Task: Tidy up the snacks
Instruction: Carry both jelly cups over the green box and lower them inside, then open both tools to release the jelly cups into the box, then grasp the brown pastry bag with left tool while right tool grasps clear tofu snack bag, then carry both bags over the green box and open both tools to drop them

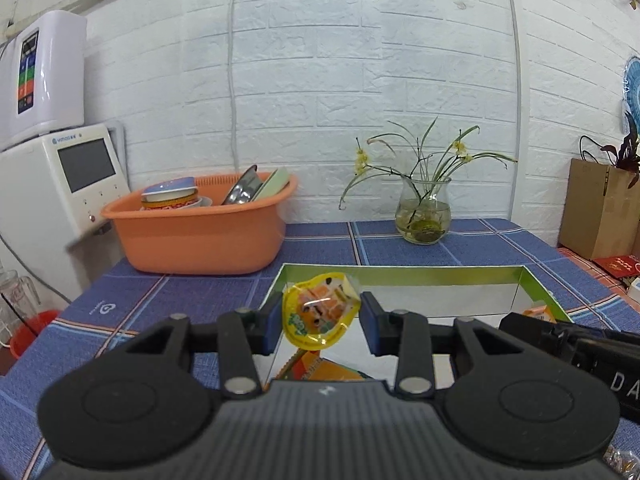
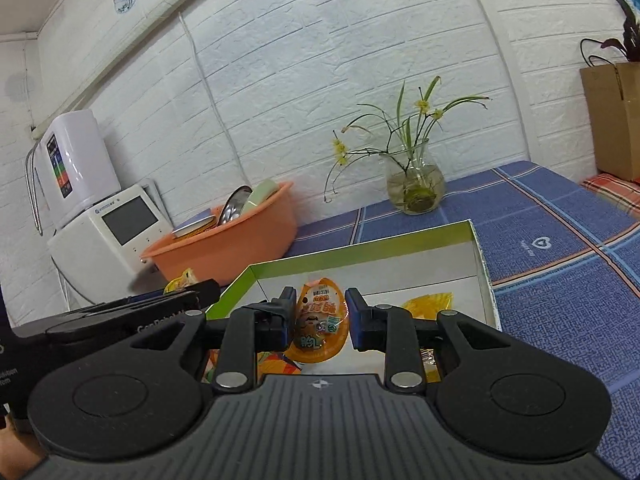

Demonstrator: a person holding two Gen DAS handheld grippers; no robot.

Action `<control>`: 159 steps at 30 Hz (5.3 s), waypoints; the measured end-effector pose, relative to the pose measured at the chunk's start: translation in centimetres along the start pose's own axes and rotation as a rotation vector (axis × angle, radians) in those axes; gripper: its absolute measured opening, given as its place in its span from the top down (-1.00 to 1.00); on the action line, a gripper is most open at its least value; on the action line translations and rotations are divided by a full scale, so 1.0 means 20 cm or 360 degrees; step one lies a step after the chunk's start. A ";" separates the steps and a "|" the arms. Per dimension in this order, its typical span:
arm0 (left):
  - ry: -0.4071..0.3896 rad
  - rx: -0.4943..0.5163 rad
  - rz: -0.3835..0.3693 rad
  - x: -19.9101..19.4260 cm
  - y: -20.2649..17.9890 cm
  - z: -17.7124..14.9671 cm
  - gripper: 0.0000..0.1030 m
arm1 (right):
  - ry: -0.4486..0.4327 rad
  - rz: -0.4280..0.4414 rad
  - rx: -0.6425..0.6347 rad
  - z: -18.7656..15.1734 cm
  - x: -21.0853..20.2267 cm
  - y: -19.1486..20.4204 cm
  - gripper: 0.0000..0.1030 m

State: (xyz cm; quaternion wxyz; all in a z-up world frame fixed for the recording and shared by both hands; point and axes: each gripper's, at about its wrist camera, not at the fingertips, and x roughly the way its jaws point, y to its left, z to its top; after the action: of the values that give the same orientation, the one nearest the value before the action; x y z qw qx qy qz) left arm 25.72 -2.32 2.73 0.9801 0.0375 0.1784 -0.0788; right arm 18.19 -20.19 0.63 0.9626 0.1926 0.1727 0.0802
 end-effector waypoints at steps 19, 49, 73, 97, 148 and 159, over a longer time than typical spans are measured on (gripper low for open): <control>0.0076 -0.0006 -0.0042 0.11 -0.02 -0.08 0.24 | 0.0065 -0.0104 -0.0028 -0.05 0.07 -0.04 0.07; 0.0052 -0.0038 -0.0035 0.10 -0.01 -0.09 -0.14 | 0.0095 -0.0109 -0.0021 -0.07 0.08 -0.04 -0.51; 0.0134 -0.0086 0.0010 -0.57 0.29 -0.32 -0.30 | -0.0003 -0.0044 -0.0120 -0.09 -0.65 -0.18 -0.91; 0.0456 0.0249 -0.0482 -0.73 0.15 -0.62 -0.99 | 0.0480 -0.0078 -0.0310 -0.23 -0.35 -0.37 -0.98; 0.0513 0.0159 -0.0386 -0.70 0.28 -0.61 -0.66 | 0.0136 -0.0213 -0.0476 -0.19 -0.46 -0.36 -0.47; 0.0332 0.0025 -0.0195 -0.77 0.36 -0.50 -0.66 | -0.0082 -0.0214 -0.0481 -0.15 -0.52 -0.27 -0.06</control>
State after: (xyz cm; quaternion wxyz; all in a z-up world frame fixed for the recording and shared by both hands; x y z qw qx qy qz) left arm 9.26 7.93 -0.85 0.9492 0.0422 0.2809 -0.1355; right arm 8.00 -26.38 -0.97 0.9879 0.0356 0.1464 0.0356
